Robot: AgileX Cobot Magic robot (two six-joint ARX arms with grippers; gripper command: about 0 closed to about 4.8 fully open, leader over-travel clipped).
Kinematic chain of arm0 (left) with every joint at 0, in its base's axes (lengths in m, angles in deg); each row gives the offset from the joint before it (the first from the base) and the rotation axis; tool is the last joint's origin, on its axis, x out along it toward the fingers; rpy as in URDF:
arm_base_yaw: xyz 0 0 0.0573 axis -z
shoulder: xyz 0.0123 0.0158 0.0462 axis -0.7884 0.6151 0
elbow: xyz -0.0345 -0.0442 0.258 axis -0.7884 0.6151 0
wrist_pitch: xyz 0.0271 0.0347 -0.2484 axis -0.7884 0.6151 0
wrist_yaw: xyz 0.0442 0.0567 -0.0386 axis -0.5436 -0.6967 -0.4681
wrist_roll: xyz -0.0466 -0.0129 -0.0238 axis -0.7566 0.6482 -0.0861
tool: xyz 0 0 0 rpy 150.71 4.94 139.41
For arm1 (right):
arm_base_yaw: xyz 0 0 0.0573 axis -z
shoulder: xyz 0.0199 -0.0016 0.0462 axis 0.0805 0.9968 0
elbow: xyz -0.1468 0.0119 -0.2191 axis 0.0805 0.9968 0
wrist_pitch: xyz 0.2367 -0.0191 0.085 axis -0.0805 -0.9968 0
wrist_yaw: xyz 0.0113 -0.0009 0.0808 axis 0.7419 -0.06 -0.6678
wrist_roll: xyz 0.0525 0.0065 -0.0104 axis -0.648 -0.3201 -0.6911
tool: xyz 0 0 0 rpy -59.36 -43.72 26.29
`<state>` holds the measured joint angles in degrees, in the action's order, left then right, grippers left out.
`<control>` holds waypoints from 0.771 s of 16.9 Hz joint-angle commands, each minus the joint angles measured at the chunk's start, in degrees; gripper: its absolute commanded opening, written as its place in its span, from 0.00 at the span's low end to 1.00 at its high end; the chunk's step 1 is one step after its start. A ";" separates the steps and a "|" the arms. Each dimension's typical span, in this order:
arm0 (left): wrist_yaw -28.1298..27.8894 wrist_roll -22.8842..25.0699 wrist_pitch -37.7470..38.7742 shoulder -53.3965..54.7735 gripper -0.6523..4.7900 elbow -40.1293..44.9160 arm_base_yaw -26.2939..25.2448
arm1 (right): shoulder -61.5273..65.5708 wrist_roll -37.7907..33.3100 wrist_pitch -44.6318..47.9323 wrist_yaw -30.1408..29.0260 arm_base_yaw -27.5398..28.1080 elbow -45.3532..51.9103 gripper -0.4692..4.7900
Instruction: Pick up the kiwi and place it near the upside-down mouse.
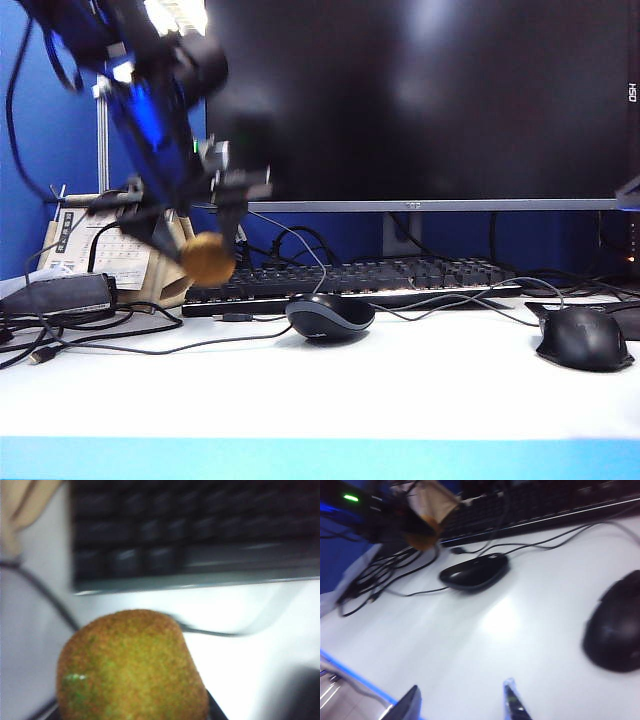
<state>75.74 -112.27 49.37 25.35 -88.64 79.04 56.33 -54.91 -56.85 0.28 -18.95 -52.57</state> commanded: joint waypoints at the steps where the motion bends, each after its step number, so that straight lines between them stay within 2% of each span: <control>1: 3.98 7.93 2.75 -4.24 0.11 -0.02 2.69 | -0.07 0.13 4.39 1.03 -0.07 0.13 0.49; 3: 2.60 14.51 5.99 -7.04 0.11 0.02 8.20 | -0.07 0.13 6.40 1.03 -0.07 0.13 0.49; 6: 5.14 16.50 7.78 -8.92 0.11 0.00 16.09 | -0.07 0.11 6.32 0.76 -0.09 0.13 0.49; 7: 4.74 19.85 9.88 -9.09 0.11 -0.02 19.54 | -0.07 0.09 6.19 0.09 -0.07 0.13 0.49; 9: 1.64 24.70 15.28 -8.96 0.11 0.00 22.49 | -0.07 0.04 5.88 -0.74 -0.07 0.11 0.49; 10: 1.49 25.09 17.68 -8.94 0.11 0.48 23.74 | -0.07 0.04 5.70 -1.38 -0.09 0.11 0.49; 13: 4.04 25.38 17.66 -8.87 0.11 2.40 23.45 | -0.07 0.04 4.66 -1.36 -0.09 0.11 0.49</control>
<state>78.39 -87.42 68.02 16.50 -86.61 102.71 56.33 -54.88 -52.26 -0.77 -18.93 -52.35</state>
